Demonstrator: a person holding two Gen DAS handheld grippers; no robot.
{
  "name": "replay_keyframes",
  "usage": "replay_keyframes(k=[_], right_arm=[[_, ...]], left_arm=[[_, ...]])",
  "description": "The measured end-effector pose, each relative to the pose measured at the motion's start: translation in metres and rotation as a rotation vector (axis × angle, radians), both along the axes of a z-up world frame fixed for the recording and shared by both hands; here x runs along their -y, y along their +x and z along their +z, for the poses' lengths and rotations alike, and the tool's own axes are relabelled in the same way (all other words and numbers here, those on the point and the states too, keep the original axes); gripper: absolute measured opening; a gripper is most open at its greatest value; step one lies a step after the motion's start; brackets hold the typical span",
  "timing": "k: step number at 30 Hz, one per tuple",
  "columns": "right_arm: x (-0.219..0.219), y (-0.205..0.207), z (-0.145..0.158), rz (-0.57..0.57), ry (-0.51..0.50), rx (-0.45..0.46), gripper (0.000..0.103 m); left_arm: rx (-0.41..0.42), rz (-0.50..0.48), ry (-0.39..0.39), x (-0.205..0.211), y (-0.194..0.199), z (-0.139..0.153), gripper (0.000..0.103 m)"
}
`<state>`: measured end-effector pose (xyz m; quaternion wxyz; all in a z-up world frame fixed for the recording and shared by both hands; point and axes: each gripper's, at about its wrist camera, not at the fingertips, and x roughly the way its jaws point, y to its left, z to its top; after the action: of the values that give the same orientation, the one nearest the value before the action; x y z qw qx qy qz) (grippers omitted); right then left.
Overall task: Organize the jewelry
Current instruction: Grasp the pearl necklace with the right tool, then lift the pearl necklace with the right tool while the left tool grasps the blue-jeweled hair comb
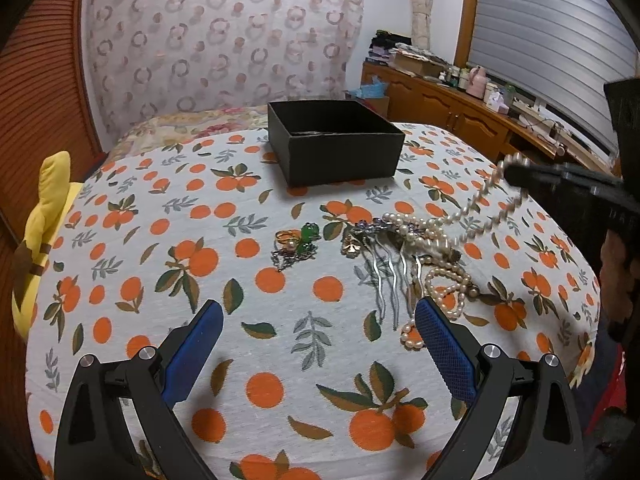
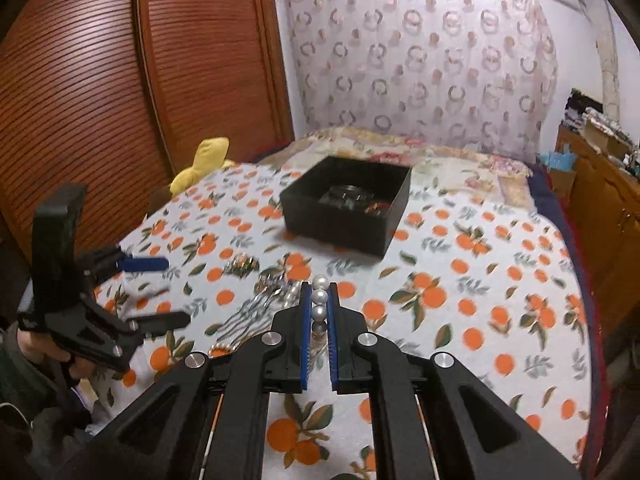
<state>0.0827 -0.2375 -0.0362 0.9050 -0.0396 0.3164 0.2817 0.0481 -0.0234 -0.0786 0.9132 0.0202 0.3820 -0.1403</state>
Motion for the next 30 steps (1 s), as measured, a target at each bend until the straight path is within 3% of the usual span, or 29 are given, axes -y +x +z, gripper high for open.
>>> replay_keyframes(k=[14,23,30], right_arm=[[0.031,-0.002,0.05,-0.082,0.012,0.142,0.008],[0.042,0.003,0.038,-0.117,-0.006,0.119,0.008],[0.045,0.008,0.033,-0.128,-0.006,0.111,0.008]], left_arm=[[-0.011,-0.021,-0.015,0.01,0.005,-0.002,0.093],[-0.048,-0.056,-0.067,0.023,0.031,-0.001,0.093],[-0.059,-0.108,-0.02,0.056,0.056,-0.001,0.093]])
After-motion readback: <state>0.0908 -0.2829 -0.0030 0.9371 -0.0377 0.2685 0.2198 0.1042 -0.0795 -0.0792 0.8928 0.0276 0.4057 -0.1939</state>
